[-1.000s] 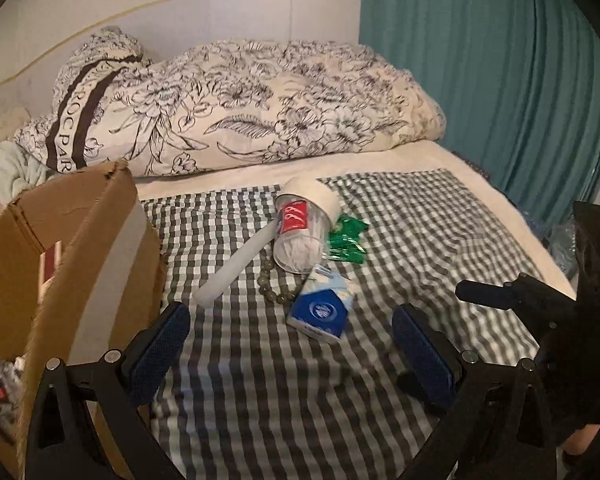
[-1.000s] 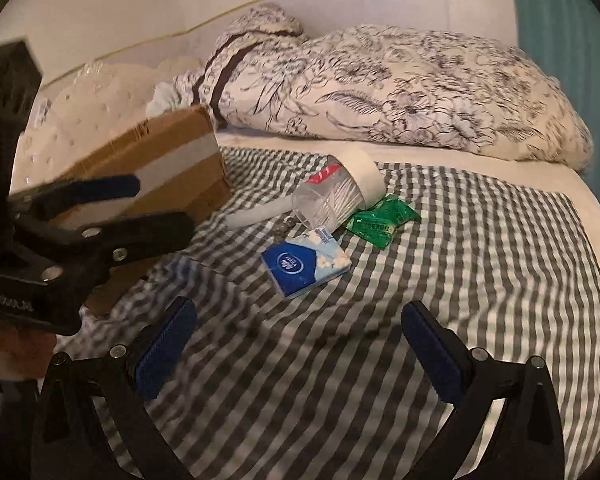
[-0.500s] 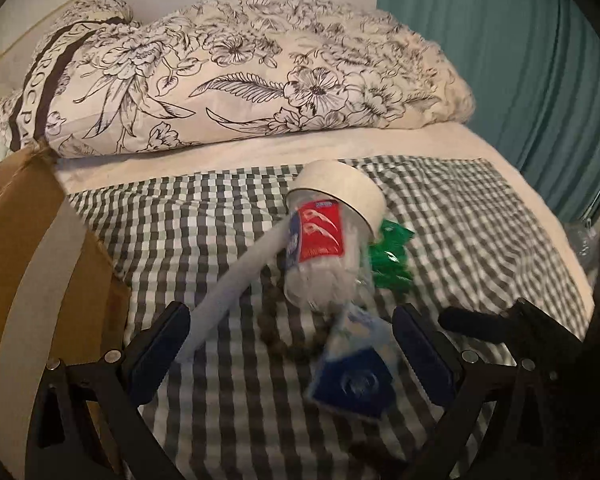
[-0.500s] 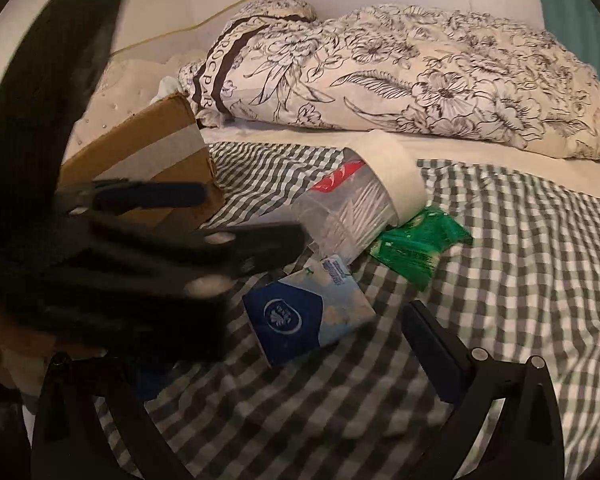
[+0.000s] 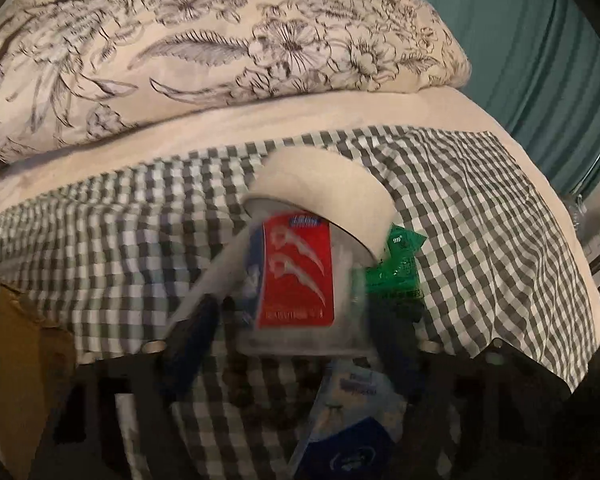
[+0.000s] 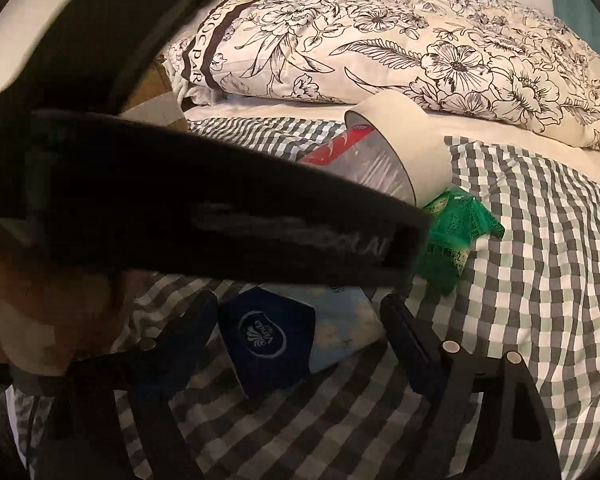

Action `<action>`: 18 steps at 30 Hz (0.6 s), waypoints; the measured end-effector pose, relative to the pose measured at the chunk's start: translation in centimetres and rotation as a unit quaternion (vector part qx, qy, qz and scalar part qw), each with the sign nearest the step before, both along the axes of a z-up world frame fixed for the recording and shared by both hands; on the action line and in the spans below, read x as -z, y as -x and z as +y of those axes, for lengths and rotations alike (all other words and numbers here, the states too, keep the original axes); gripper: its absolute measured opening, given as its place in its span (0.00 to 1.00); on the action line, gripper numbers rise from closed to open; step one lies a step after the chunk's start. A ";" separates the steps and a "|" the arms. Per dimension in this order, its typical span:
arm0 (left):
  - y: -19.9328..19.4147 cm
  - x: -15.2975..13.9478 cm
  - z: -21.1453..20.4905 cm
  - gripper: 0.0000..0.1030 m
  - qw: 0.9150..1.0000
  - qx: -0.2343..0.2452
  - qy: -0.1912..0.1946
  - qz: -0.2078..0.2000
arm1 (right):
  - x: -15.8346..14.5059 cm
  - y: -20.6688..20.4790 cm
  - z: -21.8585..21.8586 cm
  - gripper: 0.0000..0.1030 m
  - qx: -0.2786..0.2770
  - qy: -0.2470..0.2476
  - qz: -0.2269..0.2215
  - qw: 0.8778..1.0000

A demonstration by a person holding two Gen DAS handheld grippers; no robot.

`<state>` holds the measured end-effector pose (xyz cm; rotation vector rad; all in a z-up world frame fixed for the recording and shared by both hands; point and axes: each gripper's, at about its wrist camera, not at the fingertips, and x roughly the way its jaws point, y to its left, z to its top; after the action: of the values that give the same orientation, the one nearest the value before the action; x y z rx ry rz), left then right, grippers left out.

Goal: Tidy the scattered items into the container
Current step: 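Grasp the red-labelled floss container with the left tool while the right tool grasps the blue box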

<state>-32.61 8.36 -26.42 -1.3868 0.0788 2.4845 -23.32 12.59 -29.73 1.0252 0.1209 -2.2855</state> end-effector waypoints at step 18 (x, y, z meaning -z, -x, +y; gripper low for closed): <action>-4.0 -4.2 -2.9 0.60 0.998 -0.024 -0.023 0.046 | -0.1 -0.6 1.0 0.71 0.042 0.005 -0.035 0.998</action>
<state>-28.62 5.47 -22.26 -1.2706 0.0077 2.5733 -22.68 13.60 -29.62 1.1230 0.0374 -2.3204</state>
